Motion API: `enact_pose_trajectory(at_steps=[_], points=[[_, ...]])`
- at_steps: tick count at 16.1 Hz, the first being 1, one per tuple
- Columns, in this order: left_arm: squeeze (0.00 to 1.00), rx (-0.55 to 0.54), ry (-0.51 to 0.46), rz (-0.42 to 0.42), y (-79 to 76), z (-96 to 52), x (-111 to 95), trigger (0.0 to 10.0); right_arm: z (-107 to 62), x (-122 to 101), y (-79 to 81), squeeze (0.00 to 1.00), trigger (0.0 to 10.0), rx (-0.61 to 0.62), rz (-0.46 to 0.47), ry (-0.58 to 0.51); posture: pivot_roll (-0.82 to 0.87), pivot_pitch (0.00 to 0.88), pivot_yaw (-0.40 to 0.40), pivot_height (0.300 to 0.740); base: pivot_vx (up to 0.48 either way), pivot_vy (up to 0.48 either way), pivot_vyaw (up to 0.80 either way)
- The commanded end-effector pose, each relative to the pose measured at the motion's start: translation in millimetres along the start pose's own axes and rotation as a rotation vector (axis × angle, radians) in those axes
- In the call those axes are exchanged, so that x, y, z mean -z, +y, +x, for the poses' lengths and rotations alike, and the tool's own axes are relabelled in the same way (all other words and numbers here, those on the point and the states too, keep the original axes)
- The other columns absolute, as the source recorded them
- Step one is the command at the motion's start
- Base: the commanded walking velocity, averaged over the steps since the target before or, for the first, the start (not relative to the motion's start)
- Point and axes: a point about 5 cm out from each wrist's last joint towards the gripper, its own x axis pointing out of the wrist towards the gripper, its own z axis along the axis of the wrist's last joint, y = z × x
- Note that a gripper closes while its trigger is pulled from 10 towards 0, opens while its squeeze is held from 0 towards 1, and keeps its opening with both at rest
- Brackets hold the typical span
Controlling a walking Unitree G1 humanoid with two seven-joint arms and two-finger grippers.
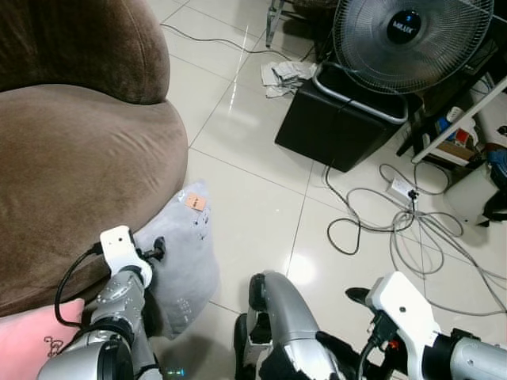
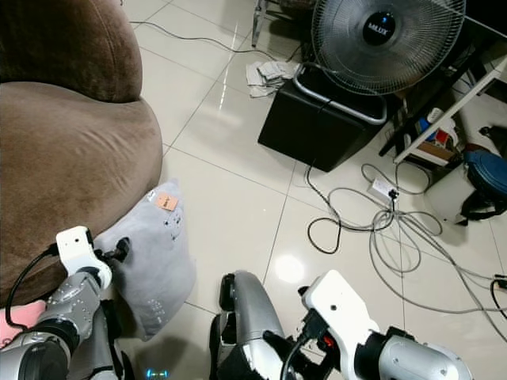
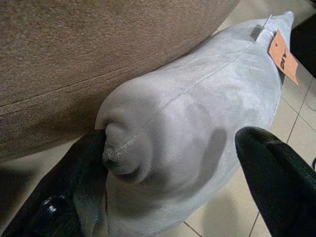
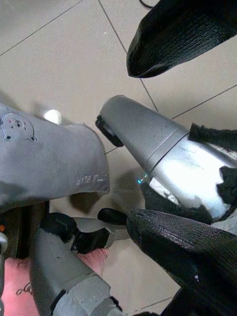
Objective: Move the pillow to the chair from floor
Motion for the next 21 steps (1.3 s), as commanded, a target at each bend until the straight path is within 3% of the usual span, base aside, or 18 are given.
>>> enact_pose_trajectory(at_steps=[1, 21], points=[[0.0, 0.009, 0.039, 0.025, -5.0, -1.6, 10.1, 0.0, -5.2, 0.4, -2.5, 0.0, 10.0, 0.007, -0.011, 0.008, -0.36, 0.183, -0.26, 0.575, 0.0, 0.0, 0.0], [0.0, 0.024, 0.07, 0.051, -0.4, -3.4, 14.9, 0.0, -1.8, 0.1, -1.4, 0.0, 10.0, 0.003, -0.008, -0.009, -0.35, 0.17, -0.246, 0.575, 0.0, 0.0, 0.0]])
